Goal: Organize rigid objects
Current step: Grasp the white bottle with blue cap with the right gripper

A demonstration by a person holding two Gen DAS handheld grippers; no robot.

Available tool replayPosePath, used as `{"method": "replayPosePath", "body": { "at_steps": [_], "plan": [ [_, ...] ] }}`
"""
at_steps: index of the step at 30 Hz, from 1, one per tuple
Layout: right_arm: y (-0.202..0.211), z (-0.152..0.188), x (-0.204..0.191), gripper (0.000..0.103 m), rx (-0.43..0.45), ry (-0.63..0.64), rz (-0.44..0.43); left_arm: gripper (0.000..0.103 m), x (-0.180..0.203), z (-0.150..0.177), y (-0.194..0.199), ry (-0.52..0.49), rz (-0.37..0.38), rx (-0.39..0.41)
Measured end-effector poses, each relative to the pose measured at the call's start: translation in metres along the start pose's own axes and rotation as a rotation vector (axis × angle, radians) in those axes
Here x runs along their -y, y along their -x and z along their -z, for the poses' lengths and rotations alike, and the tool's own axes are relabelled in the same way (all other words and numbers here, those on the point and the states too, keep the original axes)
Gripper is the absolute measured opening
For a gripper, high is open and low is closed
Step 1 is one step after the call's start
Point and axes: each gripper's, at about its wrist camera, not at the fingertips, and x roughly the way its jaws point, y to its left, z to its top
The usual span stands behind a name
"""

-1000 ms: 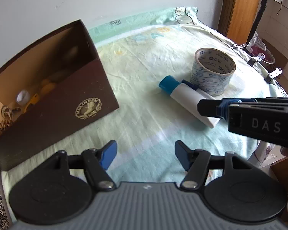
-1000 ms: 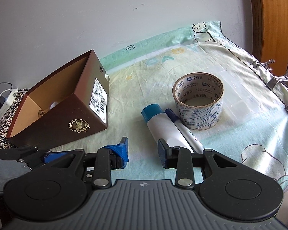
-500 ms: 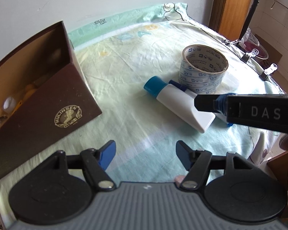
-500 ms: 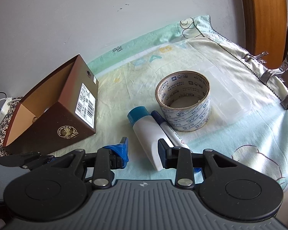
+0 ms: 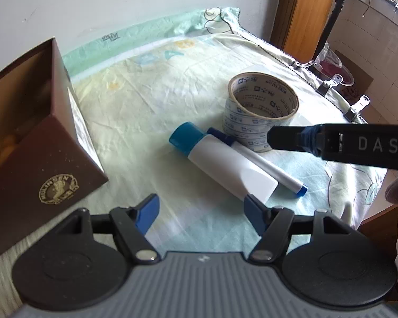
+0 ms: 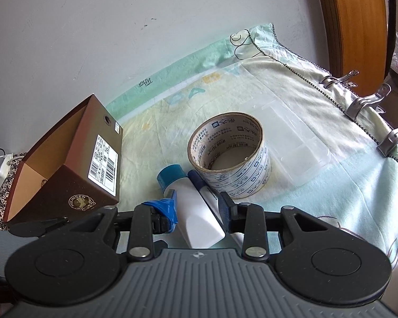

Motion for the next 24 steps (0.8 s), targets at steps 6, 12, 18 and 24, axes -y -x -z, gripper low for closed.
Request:
{"method": "replayPosePath", "body": {
  "at_steps": [6, 12, 18, 24],
  "plan": [
    [0.0, -0.012, 0.018, 0.017, 0.022, -0.036, 0.033, 0.07, 0.001, -0.007, -0.013, 0.011, 0.028, -0.022],
    [-0.02, -0.004, 0.012, 0.017, -0.078, 0.04, 0.012, 0.07, -0.001, -0.002, -0.027, 0.025, 0.034, -0.065],
    [-0.043, 0.001, 0.002, 0.017, -0.148, 0.047, -0.064, 0.07, -0.009, 0.009, -0.028, 0.023, 0.039, -0.078],
    [-0.061, 0.003, -0.012, 0.016, -0.159, 0.087, -0.056, 0.07, -0.018, 0.018, -0.016, 0.034, 0.106, -0.046]
  ]
}}
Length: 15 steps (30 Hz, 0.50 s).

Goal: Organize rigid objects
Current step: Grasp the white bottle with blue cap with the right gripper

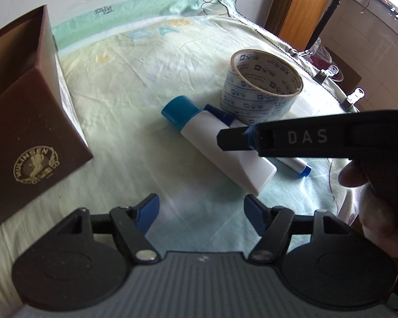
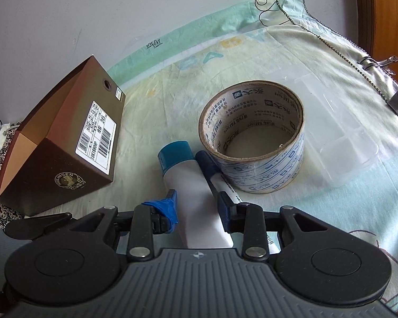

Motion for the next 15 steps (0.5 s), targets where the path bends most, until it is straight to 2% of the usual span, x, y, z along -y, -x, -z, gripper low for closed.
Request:
{"method": "replayPosePath", "body": {
  "at_steps": [3, 10, 15],
  "plan": [
    [-0.01, 0.001, 0.001, 0.017, -0.028, -0.033, -0.044, 0.07, 0.001, 0.001, 0.002, -0.018, 0.014, 0.013],
    [-0.011, 0.003, -0.005, 0.017, -0.007, -0.035, -0.035, 0.07, -0.008, -0.003, -0.001, -0.011, 0.029, 0.024],
    [-0.012, 0.006, -0.001, 0.017, -0.032, -0.109, -0.094, 0.07, -0.013, -0.001, 0.0, -0.004, 0.075, 0.025]
  ]
}}
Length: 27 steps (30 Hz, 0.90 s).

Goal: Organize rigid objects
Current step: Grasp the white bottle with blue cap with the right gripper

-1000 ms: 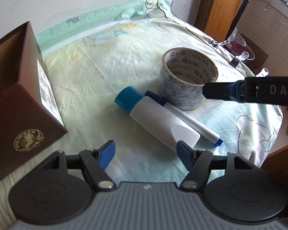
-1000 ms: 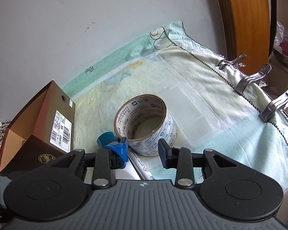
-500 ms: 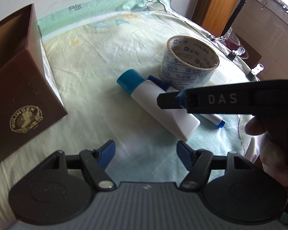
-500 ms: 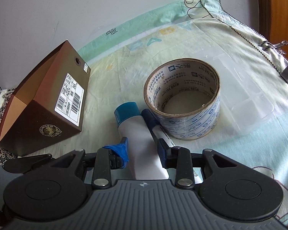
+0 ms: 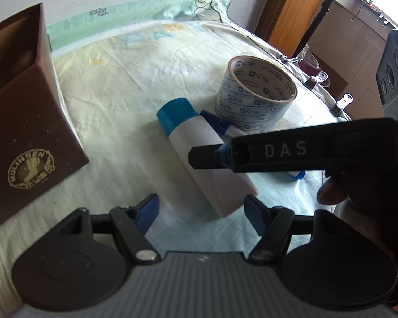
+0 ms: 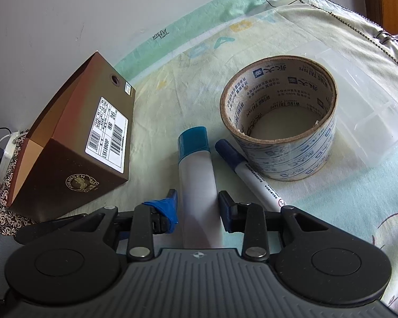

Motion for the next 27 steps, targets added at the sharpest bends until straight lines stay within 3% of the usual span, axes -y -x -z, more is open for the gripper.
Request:
{"method": "replayPosePath", "body": {
  "at_steps": [16, 27],
  "plan": [
    [-0.0012, 0.007, -0.0078, 0.017, 0.033, 0.077, -0.034, 0.071, 0.0005, 0.0013, -0.0044, -0.011, 0.01, 0.029],
    [-0.0031, 0.0014, -0.0024, 0.016, -0.007, 0.009, -0.07, 0.073, -0.0081, -0.0013, -0.004, -0.001, 0.038, 0.038]
  ]
}}
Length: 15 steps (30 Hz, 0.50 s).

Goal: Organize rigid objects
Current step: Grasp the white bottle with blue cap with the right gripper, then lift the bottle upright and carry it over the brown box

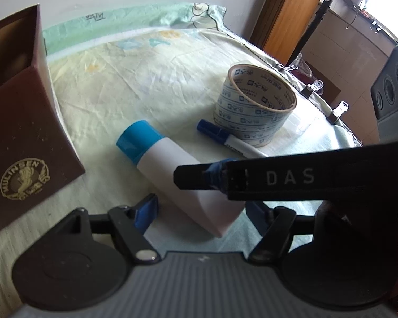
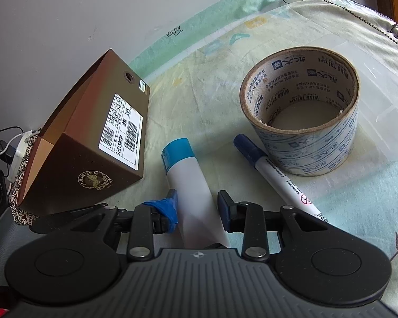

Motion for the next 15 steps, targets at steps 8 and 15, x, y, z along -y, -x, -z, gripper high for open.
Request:
{"method": "replayPosePath", "body": {
  "at_steps": [8, 15],
  "plan": [
    [-0.008, 0.012, -0.006, 0.015, -0.068, -0.015, -0.076, 0.069, -0.002, 0.01, 0.006, -0.058, -0.04, 0.005],
    [-0.011, 0.012, -0.005, 0.017, -0.022, -0.066, -0.073, 0.051, -0.007, 0.009, 0.007, -0.04, -0.055, 0.015]
  ]
}}
